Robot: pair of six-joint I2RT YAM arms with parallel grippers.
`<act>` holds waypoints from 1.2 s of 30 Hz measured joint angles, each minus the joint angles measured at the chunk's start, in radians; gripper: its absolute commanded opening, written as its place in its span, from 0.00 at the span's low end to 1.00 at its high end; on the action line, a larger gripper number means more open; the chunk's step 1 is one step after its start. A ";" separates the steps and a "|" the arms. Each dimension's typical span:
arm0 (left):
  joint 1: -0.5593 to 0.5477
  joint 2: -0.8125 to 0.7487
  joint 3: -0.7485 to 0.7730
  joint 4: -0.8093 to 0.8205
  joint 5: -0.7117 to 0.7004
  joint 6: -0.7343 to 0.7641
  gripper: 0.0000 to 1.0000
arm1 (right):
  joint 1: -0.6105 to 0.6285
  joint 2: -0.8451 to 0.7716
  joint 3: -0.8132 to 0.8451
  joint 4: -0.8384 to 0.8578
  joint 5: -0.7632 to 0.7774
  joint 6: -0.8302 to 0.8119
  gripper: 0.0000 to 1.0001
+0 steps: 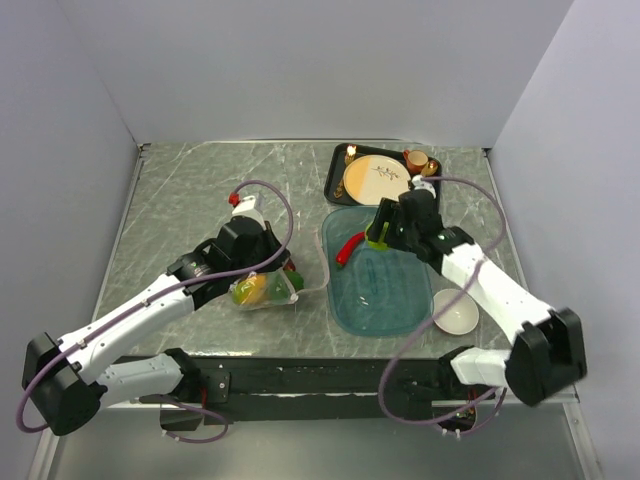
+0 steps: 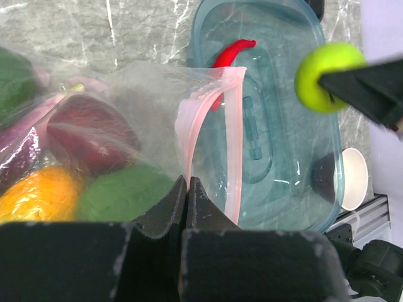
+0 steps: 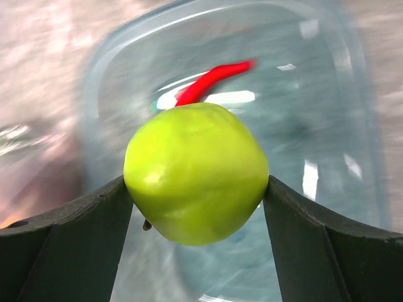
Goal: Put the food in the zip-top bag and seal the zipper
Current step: Pick up the fake fruit from the bin, then place the fake fruit in the zipper food storage bag.
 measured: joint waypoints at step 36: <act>0.000 0.010 0.000 0.023 0.033 -0.003 0.01 | 0.406 0.043 0.062 0.101 -0.104 0.093 1.00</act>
